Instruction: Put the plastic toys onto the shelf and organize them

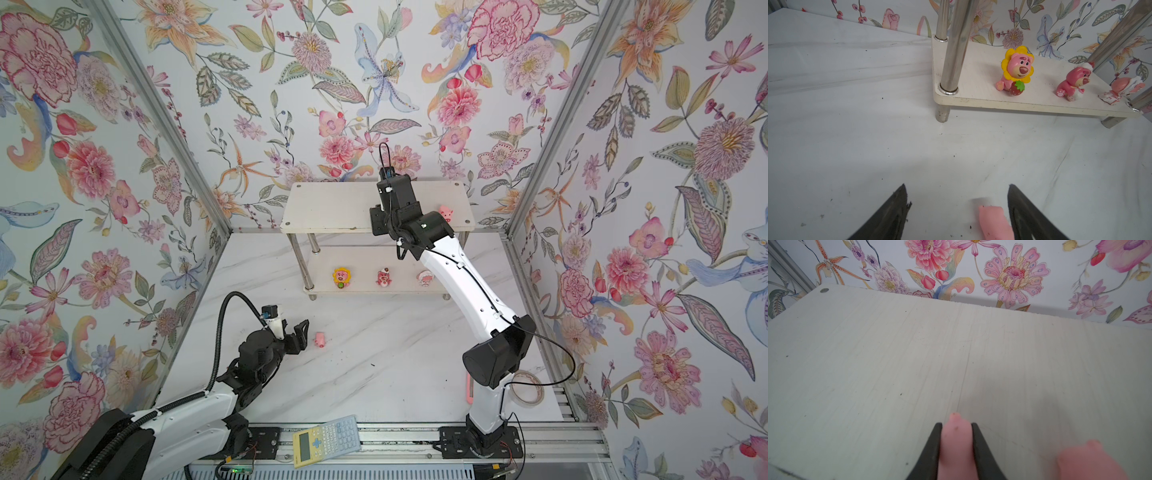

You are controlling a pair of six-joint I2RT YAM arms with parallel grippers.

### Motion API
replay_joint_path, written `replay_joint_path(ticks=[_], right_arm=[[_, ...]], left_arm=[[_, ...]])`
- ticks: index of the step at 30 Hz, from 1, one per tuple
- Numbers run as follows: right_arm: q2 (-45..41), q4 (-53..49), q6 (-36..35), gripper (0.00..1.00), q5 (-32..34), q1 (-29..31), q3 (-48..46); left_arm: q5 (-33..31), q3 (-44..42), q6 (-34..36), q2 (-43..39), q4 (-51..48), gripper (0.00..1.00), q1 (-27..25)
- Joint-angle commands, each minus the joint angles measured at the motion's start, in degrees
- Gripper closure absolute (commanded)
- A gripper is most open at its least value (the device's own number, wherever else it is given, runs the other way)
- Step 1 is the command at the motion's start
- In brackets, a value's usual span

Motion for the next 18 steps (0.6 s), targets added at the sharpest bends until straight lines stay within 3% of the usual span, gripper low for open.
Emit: replay_joint_path(ticks=[1, 14, 16, 18], right_arm=[[2.2, 0.2, 1.1, 0.76, 0.7, 0.1, 1.8], [4.9, 0.1, 1.4, 0.73, 0.7, 1.5, 4.8], [4.7, 0.1, 1.5, 0.69, 1.1, 1.5, 4.4], [4.4, 0.1, 1.8, 0.59, 1.5, 1.5, 3.8]], left_arm=[[-0.7, -0.5, -0.3, 0.2, -0.2, 0.23, 0.7], [-0.5, -0.5, 0.0, 1.6, 0.7, 0.23, 0.8], [-0.4, -0.5, 0.2, 1.4, 0.5, 0.23, 0.9], [-0.4, -0.4, 0.2, 1.4, 0.5, 0.23, 0.9]])
